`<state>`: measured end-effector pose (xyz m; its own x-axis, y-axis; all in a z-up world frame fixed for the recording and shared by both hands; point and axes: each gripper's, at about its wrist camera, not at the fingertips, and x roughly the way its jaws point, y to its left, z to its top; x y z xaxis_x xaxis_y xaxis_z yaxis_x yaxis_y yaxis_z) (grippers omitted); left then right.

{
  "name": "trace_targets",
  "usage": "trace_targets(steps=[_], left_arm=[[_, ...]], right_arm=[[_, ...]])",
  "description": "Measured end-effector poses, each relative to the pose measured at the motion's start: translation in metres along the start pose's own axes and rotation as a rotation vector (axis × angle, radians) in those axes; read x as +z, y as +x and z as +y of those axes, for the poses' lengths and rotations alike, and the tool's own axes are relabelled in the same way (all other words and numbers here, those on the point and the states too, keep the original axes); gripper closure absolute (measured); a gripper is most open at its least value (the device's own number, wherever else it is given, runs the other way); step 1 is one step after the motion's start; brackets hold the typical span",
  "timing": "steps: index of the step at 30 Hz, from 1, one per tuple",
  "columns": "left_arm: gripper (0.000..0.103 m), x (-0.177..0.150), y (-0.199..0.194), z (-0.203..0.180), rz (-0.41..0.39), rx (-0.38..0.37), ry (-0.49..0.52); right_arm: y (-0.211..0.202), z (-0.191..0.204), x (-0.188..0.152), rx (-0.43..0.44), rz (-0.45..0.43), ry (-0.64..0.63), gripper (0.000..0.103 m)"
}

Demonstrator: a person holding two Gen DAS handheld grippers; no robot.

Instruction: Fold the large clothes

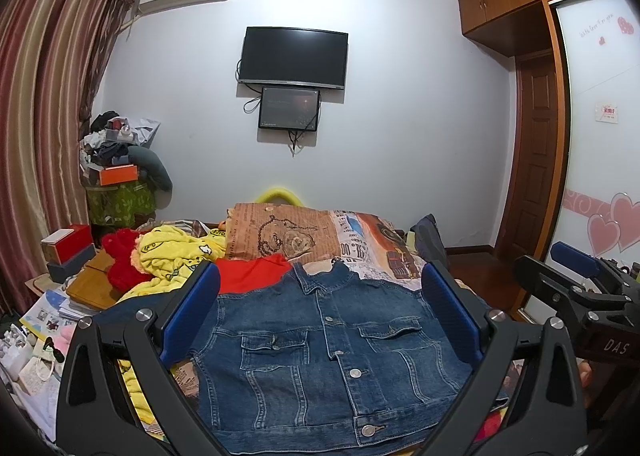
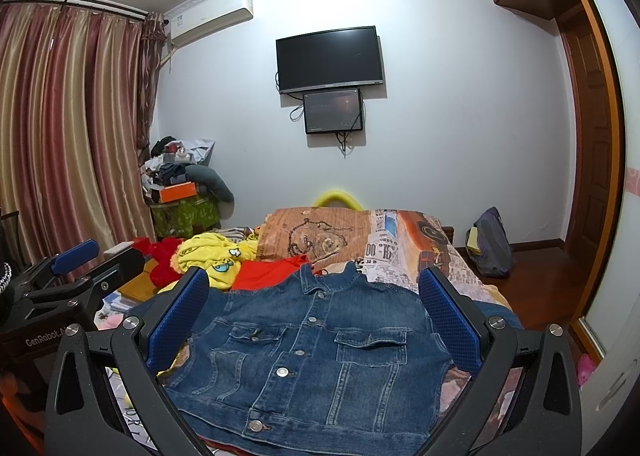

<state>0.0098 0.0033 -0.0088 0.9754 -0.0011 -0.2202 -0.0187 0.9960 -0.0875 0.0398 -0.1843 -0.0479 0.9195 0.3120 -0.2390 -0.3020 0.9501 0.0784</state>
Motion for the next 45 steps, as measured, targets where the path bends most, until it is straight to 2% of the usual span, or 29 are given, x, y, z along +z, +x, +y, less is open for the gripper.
trace_targets(steps=[14,27,36,41,45], left_arm=[[0.002,-0.003,0.007,-0.001,0.014,-0.013,0.000],[0.002,-0.006,0.044,0.015,0.069,0.010,-0.005],[0.002,-0.014,0.109,0.055,0.187,0.113,-0.064],[0.002,-0.013,0.142,0.096,0.227,0.164,-0.092],[0.002,-0.009,0.159,0.133,0.237,0.241,-0.085]], right_arm=[[0.008,-0.005,0.001,-0.004,0.017,0.007,0.000],[0.044,-0.009,-0.005,-0.010,0.096,0.009,0.000],[0.101,-0.022,-0.013,-0.008,0.207,0.015,0.000],[0.140,-0.030,-0.013,-0.003,0.265,0.000,0.000],[0.168,-0.034,-0.010,-0.004,0.292,-0.033,0.000]])
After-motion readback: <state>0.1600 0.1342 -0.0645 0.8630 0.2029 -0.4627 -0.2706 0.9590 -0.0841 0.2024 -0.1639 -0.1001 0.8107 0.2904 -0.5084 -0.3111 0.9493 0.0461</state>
